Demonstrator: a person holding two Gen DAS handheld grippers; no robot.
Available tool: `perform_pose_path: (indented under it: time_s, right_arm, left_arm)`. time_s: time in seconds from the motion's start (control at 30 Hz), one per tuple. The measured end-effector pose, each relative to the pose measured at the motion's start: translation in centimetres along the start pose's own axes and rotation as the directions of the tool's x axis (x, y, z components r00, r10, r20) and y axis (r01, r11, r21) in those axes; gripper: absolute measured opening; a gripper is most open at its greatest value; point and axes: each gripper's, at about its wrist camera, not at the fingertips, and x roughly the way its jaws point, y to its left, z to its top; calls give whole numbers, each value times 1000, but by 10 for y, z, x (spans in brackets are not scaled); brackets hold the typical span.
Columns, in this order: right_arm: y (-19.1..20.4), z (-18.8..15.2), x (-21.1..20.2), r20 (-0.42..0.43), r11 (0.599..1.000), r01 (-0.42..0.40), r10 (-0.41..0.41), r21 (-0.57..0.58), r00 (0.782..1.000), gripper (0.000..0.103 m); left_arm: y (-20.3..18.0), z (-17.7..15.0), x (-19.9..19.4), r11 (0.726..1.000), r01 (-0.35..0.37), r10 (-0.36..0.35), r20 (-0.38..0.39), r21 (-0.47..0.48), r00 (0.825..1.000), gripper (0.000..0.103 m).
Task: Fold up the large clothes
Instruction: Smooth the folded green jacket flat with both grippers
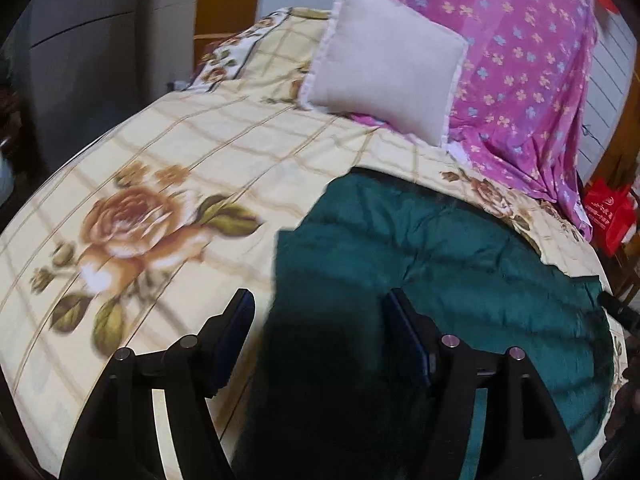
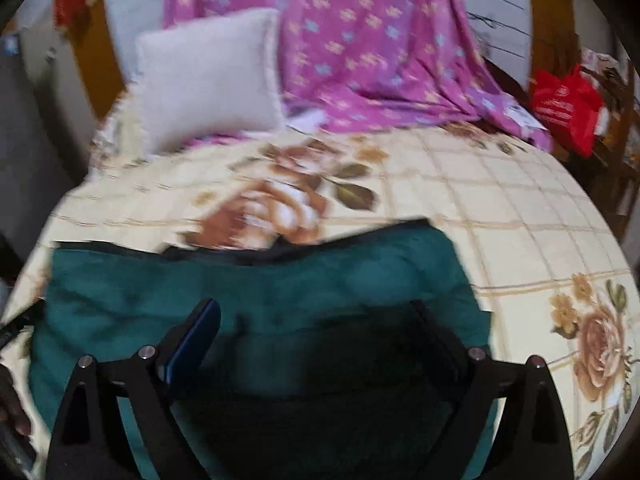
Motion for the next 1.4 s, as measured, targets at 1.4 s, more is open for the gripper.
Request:
perform_pose_path:
  time_s: [1.4]
  right_arm:
    - [201, -6, 124, -196, 973, -142, 105, -183, 975, 95]
  left_arm:
    - [13, -31, -3, 999, -34, 35, -13, 40, 999, 50]
